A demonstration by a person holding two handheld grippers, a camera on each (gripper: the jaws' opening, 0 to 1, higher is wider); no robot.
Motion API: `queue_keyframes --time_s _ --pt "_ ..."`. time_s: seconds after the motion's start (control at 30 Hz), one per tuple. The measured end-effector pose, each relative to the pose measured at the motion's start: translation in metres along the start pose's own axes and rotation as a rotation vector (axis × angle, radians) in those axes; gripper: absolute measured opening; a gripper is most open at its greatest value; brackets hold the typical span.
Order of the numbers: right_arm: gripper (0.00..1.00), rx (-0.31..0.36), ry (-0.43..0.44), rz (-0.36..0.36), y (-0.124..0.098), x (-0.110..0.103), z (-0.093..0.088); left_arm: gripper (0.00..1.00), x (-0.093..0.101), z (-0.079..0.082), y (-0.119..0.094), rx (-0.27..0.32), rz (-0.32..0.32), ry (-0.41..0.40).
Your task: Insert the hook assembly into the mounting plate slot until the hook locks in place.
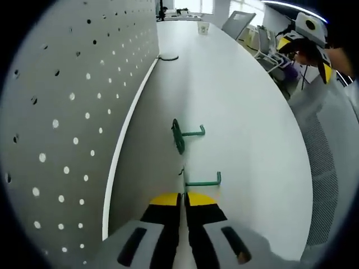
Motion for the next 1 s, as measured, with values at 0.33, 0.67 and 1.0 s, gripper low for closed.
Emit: queue_keyframes --time_s 0.33,0.67,1.0 --pt "0.58 0.028 0.026 -0.006 0.002 0.0 0.003 0.04 0.001 0.012 -0.017 0.173 0.041 -0.053" --pt "0.6 0.041 0.039 -0.009 0.003 0.0 0.006 0.04 0.006 0.026 -0.038 0.319 0.104 -0.09" --pt "0.62 0.06 0.026 -0.02 0.002 0.002 0.016 0.04 0.019 0.044 -0.054 0.445 0.145 -0.094"
Point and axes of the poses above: the point that each gripper's makers call its tool centre point, and the gripper's own axes: y roughly forward along the fingers, x roughly to its right, z roughly out of its top, the point moved 4 cm from there along -y, roughly backward along the fingers, and after that the axes turned 1 degree about -x, right-handed, at the moved point
